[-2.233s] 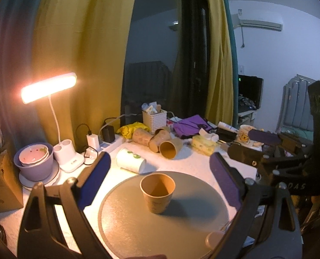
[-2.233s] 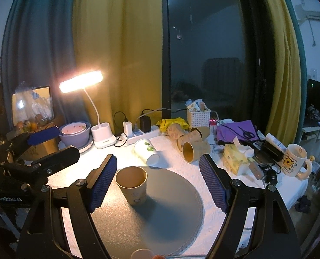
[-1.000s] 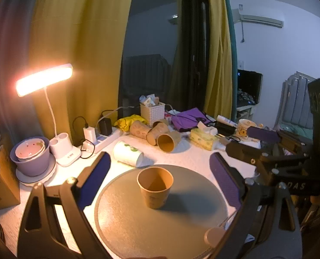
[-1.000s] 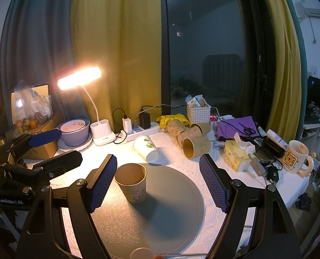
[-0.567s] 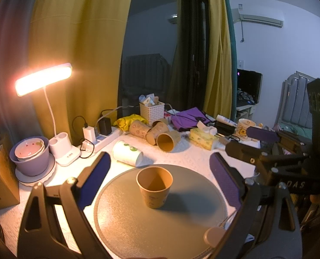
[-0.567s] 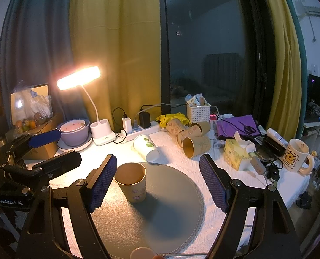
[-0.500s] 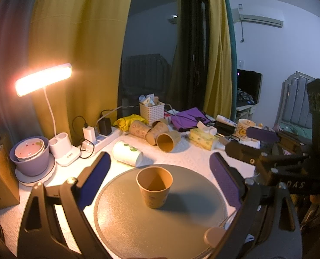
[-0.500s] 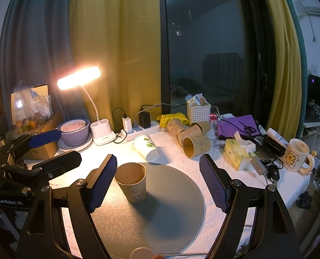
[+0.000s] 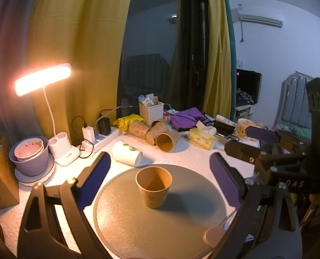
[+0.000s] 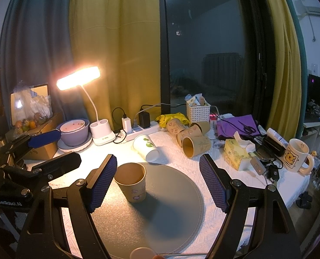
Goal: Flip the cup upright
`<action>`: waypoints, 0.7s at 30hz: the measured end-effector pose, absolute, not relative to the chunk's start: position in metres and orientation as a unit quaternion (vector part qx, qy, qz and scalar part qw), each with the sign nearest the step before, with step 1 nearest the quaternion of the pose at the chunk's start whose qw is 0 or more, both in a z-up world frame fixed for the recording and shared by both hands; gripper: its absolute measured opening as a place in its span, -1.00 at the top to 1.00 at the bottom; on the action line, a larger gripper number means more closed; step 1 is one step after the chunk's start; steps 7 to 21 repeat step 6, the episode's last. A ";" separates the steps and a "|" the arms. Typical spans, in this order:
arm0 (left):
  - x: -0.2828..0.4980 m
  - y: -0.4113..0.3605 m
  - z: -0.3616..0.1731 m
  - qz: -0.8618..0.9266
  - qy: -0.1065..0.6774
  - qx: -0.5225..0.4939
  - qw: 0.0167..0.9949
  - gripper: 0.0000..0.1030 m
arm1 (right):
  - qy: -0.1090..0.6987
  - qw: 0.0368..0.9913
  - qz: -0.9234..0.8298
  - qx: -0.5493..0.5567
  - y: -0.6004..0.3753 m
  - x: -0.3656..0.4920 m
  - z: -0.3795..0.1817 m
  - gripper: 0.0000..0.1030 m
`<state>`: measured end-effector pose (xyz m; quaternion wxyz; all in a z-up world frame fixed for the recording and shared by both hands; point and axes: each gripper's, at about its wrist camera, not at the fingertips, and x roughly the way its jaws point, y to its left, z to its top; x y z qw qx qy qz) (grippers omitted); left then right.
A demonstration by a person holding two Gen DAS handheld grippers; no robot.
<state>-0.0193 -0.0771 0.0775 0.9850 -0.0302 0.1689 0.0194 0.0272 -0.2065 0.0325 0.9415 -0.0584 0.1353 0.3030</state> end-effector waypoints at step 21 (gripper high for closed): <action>-0.020 -0.079 0.074 0.000 0.168 -0.044 0.985 -0.82 | 0.136 0.942 0.302 -0.059 -0.206 0.027 0.031 -0.58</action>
